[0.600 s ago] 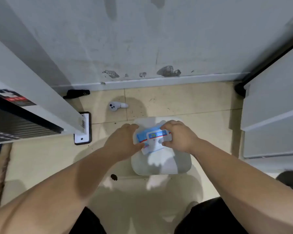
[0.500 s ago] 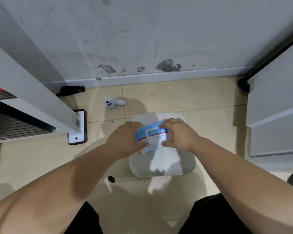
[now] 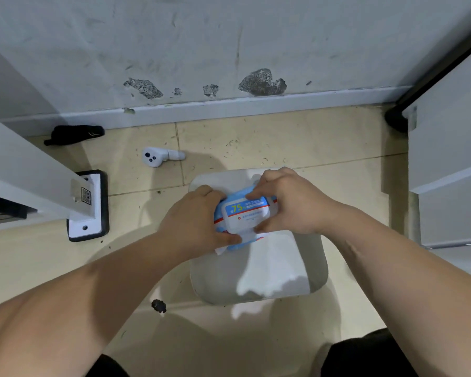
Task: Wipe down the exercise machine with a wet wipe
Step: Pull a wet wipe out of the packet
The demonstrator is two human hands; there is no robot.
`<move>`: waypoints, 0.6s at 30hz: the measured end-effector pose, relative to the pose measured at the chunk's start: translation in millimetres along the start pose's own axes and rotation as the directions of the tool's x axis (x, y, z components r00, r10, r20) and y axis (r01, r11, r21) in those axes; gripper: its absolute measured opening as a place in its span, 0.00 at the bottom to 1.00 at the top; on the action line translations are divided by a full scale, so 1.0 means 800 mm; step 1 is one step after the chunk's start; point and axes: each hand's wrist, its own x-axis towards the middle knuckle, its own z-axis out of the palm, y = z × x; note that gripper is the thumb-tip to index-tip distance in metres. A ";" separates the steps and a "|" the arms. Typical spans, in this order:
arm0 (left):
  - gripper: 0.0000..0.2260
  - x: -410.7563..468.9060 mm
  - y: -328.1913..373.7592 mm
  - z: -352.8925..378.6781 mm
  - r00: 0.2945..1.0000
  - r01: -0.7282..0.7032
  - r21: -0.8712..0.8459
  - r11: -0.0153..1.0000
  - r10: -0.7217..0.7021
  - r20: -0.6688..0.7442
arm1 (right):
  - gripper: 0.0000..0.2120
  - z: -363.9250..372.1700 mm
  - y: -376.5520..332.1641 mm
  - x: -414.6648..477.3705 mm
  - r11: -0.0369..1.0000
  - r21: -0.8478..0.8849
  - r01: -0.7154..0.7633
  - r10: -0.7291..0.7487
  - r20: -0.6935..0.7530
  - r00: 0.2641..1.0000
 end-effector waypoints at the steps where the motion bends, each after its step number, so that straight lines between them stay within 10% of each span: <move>1: 0.34 0.002 -0.002 0.001 1.000 -0.005 -0.006 1.000 0.005 0.000 | 0.37 -0.001 0.001 0.002 1.000 0.001 0.012 -0.012 -0.006 1.000; 8: 0.32 0.002 -0.001 -0.004 1.000 -0.002 -0.034 0.999 0.002 -0.008 | 0.30 -0.003 0.004 0.010 0.995 0.087 0.048 -0.050 0.031 0.998; 12: 0.35 -0.005 0.002 0.001 1.000 -0.011 -0.002 1.000 0.011 0.006 | 0.04 -0.006 0.002 0.014 0.960 0.281 -0.009 0.036 -0.091 0.995; 18: 0.46 -0.010 0.008 -0.005 0.997 -0.001 -0.003 1.000 0.001 -0.078 | 0.17 0.020 0.008 0.029 0.893 0.413 -0.179 0.371 -0.450 0.813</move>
